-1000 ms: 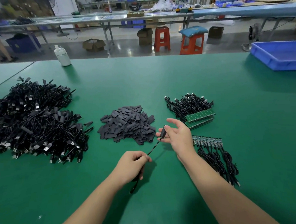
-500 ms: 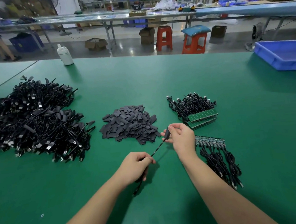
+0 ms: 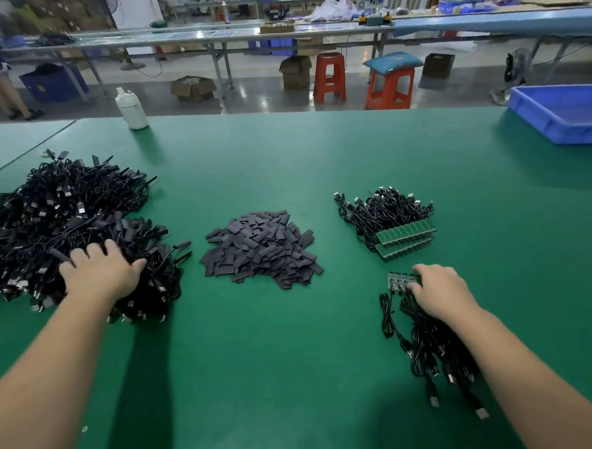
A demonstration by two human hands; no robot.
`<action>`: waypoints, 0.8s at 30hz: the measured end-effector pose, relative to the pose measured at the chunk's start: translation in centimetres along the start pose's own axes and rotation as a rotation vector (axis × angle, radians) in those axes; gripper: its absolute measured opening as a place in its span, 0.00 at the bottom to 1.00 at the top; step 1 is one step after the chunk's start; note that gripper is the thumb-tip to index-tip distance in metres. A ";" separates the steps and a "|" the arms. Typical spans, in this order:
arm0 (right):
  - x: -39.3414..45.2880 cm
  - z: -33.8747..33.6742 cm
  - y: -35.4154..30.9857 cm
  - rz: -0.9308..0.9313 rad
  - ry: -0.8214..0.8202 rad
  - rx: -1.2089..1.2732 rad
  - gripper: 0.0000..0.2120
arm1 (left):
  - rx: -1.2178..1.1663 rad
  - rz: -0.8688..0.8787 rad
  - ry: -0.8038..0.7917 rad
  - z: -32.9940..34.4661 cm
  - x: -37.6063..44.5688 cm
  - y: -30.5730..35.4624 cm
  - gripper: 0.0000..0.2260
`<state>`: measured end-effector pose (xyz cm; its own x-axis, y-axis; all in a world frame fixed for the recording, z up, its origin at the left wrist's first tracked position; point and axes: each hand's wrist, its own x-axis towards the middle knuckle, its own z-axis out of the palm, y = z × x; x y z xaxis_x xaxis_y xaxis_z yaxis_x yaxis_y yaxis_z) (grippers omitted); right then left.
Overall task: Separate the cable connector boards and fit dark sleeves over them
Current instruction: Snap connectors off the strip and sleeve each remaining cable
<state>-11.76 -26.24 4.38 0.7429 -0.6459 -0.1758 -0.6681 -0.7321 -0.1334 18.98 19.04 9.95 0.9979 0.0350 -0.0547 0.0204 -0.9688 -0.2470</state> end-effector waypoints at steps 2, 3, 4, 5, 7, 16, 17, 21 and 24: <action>-0.3 0.3 0.9 -0.008 -0.050 -0.054 0.25 | -0.029 -0.016 -0.043 1.4 0.7 -0.3 0.37; -0.4 0.4 1.2 -0.015 -0.048 -0.066 0.27 | -0.053 -0.014 -0.007 1.7 0.6 0.2 0.37; -0.5 0.4 1.4 -0.019 -0.039 -0.063 0.28 | -0.074 -0.006 0.065 1.5 0.1 1.0 0.35; -0.6 0.3 1.5 -0.021 -0.030 -0.041 0.28 | -0.095 0.016 0.164 1.1 -0.6 2.1 0.33; -0.7 -0.3 1.3 -0.033 -0.030 0.047 0.24 | -0.205 0.154 0.371 -0.1 -2.9 5.1 0.27; -2.0 -3.5 -1.5 -0.221 0.061 0.280 0.04 | -0.939 0.911 -0.381 -1.9 -22.4 26.0 0.25; -2.2 -3.7 -1.5 -0.236 0.075 0.290 0.04 | -0.953 0.884 -0.383 -2.0 -23.2 27.2 0.20; -2.8 -3.5 -1.1 -0.317 0.124 0.310 0.07 | -1.035 0.771 -0.350 -2.4 -24.1 29.0 0.12; -2.9 -2.8 -1.4 -0.355 0.175 0.313 0.10 | -1.069 0.727 -0.364 -2.3 -24.5 28.8 0.13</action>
<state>-12.85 -24.01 7.83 0.9048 -0.4149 0.0958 -0.3336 -0.8305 -0.4461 -4.72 -10.30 6.40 0.7330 -0.6649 -0.1437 -0.2991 -0.5047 0.8099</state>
